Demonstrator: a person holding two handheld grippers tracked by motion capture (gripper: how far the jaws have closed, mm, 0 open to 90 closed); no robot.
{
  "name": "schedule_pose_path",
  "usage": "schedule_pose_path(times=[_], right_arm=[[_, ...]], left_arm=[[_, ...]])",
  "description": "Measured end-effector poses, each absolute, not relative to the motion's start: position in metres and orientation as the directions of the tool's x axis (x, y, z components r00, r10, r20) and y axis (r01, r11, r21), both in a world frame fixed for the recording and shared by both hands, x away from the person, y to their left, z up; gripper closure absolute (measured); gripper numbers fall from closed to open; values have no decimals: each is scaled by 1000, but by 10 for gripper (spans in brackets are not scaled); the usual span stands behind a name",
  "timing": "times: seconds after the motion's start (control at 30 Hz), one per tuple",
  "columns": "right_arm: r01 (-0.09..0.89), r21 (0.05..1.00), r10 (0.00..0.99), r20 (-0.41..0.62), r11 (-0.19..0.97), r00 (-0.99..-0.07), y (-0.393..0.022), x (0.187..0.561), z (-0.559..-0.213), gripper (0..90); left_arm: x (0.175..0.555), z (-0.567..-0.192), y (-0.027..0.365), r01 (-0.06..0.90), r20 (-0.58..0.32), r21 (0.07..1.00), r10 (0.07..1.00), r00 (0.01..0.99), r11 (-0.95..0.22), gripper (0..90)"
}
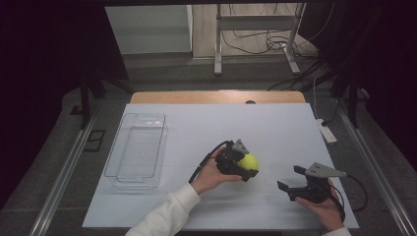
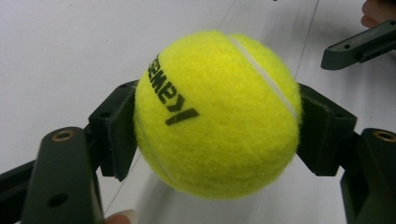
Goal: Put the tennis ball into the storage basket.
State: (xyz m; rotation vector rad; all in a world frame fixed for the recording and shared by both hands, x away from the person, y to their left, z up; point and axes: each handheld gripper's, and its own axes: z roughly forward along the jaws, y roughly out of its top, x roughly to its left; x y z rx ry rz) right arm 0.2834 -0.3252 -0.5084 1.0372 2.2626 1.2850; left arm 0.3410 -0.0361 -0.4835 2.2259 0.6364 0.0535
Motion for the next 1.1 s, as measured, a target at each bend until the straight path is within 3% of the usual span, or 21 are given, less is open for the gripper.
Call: schedule_pose_path(times=[1.1], right_arm=[[430,843,739,59,323,-671,-327,283,-509,97]], left_arm=[[341,-460,-10,404,-150,779,483,863,-480,266]])
